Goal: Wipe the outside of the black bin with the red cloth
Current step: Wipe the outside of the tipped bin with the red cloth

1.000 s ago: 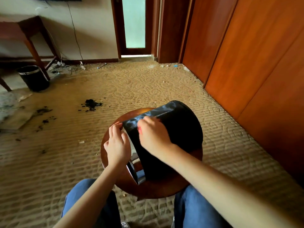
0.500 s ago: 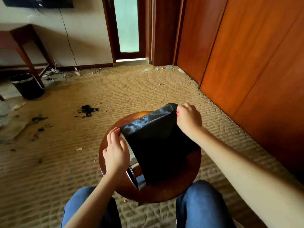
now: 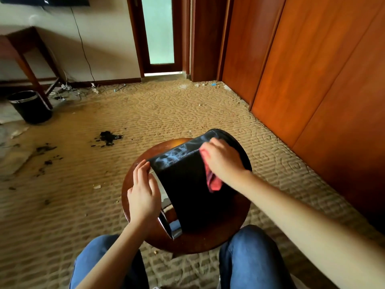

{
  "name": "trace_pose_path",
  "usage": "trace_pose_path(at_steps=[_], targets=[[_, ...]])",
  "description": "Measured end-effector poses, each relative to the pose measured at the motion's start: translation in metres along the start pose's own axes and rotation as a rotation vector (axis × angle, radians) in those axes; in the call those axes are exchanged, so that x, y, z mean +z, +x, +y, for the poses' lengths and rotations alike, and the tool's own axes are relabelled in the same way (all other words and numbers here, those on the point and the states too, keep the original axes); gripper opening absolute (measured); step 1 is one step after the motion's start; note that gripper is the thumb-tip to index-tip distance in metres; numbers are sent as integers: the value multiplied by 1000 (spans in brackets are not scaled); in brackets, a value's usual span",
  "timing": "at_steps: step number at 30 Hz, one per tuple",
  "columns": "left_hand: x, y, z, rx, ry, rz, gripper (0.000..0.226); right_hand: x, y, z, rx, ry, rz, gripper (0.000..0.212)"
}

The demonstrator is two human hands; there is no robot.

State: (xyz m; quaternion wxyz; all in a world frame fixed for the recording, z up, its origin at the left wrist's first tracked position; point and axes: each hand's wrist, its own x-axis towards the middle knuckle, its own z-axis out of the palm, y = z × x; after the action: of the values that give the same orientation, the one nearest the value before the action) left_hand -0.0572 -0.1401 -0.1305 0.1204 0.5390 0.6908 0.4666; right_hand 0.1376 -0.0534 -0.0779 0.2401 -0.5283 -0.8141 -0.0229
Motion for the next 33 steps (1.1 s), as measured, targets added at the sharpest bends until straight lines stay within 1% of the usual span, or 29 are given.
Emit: trace_pose_path(at_steps=[2,3,6,7,9,11,13,14,16,17,18,19,21,23,24,26,28,29,31,33], targets=[[0,0,-1,0,-8,-6,54,-12,17,42,232,-20,3,17],[0,1,-1,-3,-15,-5,54,-15,24,52,307,-3,22,17],[0,-1,0,-46,-65,-15,56,-4,26,32,372,-37,64,17],[0,-1,0,-62,-76,-24,56,1,23,17,355,-20,87,17],[-1,-1,0,-82,-47,-45,53,7,12,-19,251,60,108,14],[-2,1,1,-86,-20,-51,52,16,-5,-66,81,143,82,10],[-3,1,1,-82,-27,-47,61,21,-24,-107,-83,213,68,5],[-4,0,0,-66,-31,-44,64,22,-31,-116,-141,248,60,5],[-6,-3,-4,-17,-20,-45,66,19,-34,-106,-227,273,37,6],[-7,-3,-5,3,-16,-47,65,16,-31,-90,-239,255,28,6],[-7,-4,-6,7,-23,-46,63,12,-28,-71,-211,227,25,8],[-7,-3,-5,-5,-36,-48,61,7,-23,-48,-132,190,41,11],[-8,2,-2,-49,-58,-54,60,-4,-9,7,83,82,70,15],[-9,9,-1,-66,-50,-74,61,-19,3,54,254,-3,60,16],[-9,13,-2,-72,-47,-89,61,-21,6,66,292,-16,57,16],[-10,20,-3,-113,-63,-101,58,-17,11,63,320,-40,51,16],[-9,27,-2,-168,-85,-85,46,-7,9,39,312,-52,73,17],[-8,31,-1,-180,-78,-74,39,-1,6,23,271,-29,94,17],[-6,37,-1,-198,-43,-65,31,10,-3,-22,128,51,92,13],[-6,38,-2,-219,-17,-76,33,18,-18,-75,-23,131,57,11]])
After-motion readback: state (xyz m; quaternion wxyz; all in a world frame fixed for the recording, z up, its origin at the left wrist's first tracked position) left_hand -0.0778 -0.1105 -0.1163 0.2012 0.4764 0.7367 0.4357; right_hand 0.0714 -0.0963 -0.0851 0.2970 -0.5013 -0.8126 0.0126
